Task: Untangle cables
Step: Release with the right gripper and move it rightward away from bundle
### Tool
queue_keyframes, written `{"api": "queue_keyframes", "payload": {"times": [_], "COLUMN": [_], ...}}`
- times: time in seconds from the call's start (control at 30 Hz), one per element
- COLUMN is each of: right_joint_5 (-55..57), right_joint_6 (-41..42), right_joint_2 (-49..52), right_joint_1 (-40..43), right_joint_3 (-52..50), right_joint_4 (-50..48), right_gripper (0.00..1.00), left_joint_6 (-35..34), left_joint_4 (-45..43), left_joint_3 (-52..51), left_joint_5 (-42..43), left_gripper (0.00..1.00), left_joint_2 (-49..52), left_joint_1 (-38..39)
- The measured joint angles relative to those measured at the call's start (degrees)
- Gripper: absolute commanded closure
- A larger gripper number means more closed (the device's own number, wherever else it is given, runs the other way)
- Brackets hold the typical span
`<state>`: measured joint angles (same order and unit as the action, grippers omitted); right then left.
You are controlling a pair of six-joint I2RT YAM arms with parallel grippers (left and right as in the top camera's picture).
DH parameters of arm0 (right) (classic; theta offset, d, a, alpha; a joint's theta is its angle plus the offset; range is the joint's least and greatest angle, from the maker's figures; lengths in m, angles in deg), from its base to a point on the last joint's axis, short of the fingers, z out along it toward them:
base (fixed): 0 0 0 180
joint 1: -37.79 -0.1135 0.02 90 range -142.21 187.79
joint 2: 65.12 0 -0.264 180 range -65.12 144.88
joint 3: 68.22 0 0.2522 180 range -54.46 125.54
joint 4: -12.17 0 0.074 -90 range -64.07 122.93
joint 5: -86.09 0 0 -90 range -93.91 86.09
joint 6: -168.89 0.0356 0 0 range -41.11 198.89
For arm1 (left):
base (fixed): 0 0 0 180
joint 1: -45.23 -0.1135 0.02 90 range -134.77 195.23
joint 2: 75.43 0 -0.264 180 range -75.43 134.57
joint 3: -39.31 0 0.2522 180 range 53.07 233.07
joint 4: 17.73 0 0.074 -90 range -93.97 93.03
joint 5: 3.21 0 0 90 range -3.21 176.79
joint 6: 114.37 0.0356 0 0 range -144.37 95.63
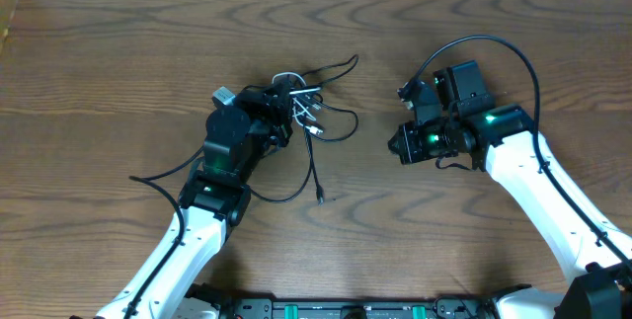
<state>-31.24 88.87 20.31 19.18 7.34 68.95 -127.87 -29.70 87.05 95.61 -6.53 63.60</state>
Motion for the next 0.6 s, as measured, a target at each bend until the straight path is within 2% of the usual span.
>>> {"api": "queue_keyframes", "payload": {"times": [0.23, 0.3, 0.4, 0.6], "right_joint_5": [-2.8, -3.1, -3.7, -4.0], "right_joint_6": [1.8, 2.0, 3.4, 13.6], "right_joint_2": [0.0, 0.0, 0.0, 0.0], "right_joint_1": [-0.1, -0.1, -0.3, -0.6], "right_joint_3": [0.0, 0.0, 0.0, 0.0], "right_joint_4": [0.1, 0.1, 0.0, -0.7], "right_gripper": [0.99, 0.89, 0.81, 0.7], "left_joint_6": [0.0, 0.0, -0.9, -10.2], "left_joint_4": [0.0, 0.0, 0.0, -0.5], "left_joint_3": [0.0, 0.0, 0.0, 0.0], "left_joint_5": [0.0, 0.0, 0.7, 5.1], "left_gripper": [0.92, 0.93, 0.93, 0.92], "left_joint_2": [0.0, 0.0, 0.0, 0.0], "left_joint_1": [0.0, 0.0, 0.0, 0.0]}}
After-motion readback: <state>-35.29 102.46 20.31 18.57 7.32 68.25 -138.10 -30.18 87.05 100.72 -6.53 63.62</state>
